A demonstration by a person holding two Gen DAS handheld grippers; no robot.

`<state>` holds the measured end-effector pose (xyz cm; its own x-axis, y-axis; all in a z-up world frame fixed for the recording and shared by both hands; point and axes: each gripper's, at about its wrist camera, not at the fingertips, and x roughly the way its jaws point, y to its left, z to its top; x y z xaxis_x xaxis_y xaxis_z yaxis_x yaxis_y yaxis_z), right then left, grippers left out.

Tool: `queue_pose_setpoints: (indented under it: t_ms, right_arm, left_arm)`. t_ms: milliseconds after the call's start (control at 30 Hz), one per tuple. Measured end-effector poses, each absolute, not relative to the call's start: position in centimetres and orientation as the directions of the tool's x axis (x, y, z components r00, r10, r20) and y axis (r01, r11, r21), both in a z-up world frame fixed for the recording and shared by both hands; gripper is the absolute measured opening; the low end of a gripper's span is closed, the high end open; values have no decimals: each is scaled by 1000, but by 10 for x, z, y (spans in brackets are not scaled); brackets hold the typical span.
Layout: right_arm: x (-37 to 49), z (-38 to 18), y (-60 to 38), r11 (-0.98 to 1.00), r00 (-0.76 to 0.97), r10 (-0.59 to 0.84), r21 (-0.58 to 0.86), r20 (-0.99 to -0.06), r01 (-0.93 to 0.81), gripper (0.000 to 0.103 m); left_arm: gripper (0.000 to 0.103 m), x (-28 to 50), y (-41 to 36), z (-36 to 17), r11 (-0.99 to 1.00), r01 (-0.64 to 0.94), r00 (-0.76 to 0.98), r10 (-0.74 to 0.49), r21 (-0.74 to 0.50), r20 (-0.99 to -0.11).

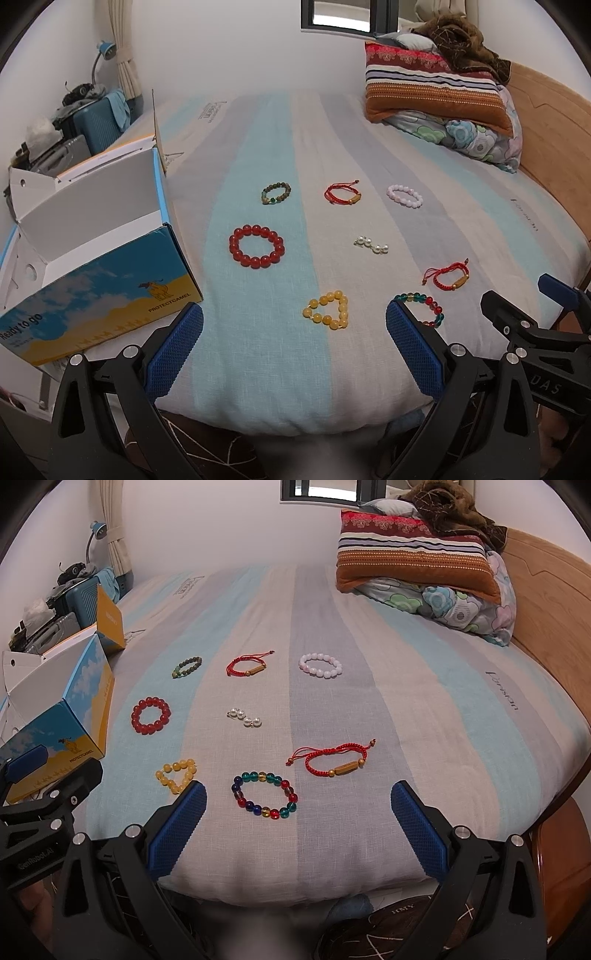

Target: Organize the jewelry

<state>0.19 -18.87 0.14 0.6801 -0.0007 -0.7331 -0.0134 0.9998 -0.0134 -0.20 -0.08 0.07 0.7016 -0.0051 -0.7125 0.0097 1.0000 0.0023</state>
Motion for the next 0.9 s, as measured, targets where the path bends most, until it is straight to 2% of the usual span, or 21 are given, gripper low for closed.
queue_pose_setpoints:
  t_ms: [900]
  right_arm:
    - [1,5,-188,1000,684,-6,-21,-730,-14,96]
  left_arm:
    - [97,-3,-1,2,1000,10,705,-2,8,-709]
